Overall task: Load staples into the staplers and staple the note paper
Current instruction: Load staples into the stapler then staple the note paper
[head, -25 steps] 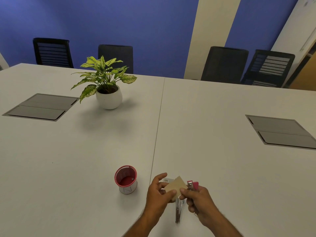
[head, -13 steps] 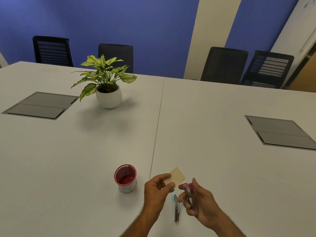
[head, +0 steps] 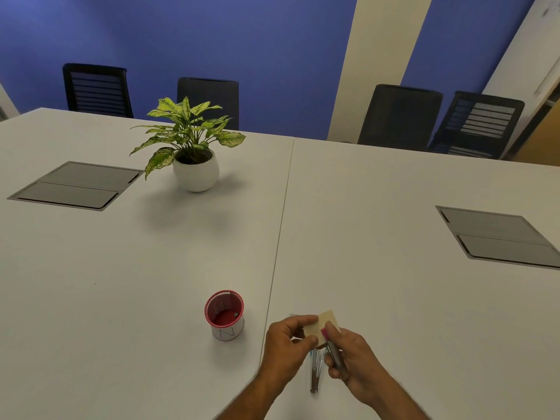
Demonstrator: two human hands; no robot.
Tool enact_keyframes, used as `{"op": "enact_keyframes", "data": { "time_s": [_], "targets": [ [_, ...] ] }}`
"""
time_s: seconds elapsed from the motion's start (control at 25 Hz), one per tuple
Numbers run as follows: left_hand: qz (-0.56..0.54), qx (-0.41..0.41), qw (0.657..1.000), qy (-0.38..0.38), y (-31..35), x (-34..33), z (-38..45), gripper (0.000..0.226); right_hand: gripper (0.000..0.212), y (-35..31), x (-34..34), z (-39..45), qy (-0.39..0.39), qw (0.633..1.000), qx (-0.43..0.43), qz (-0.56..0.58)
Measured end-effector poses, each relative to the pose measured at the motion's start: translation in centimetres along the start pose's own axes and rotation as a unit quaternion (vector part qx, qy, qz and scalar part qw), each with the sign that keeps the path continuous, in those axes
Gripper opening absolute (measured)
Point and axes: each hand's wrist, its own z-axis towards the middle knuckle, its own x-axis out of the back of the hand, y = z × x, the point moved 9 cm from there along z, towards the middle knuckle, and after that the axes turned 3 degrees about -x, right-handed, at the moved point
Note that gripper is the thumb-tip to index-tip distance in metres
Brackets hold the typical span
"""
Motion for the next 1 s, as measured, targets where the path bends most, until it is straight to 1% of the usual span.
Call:
{"op": "enact_keyframes", "data": {
  "time_s": [0.12, 0.28, 0.72, 0.84, 1.0],
  "targets": [
    [0.006, 0.001, 1.000, -0.006, -0.2, -0.2, 0.0, 0.037, 0.039, 0.1, 0.1, 0.2, 0.009, 1.000, 0.006, 0.002],
    [0.012, 0.005, 1.000, -0.006, -0.3, -0.2, 0.1, 0.037, 0.043, 0.3, 0.6, 0.5, 0.028, 0.999, 0.012, -0.008],
    [0.030, 0.004, 1.000, -0.001, -0.3, -0.2, 0.1, 0.036, 0.044, -0.2, 0.9, 0.8, 0.047, 0.997, 0.053, -0.040],
    [0.033, 0.002, 0.999, -0.004, -0.1, -0.3, 0.1, 0.037, 0.043, -0.7, 1.1, 0.8, 0.065, 0.993, 0.072, -0.060],
    [0.035, 0.004, 0.999, -0.005, -0.1, -0.5, 0.1, 0.037, 0.044, -0.8, 1.5, 0.8, 0.086, 0.992, 0.073, -0.056]
  ]
}}
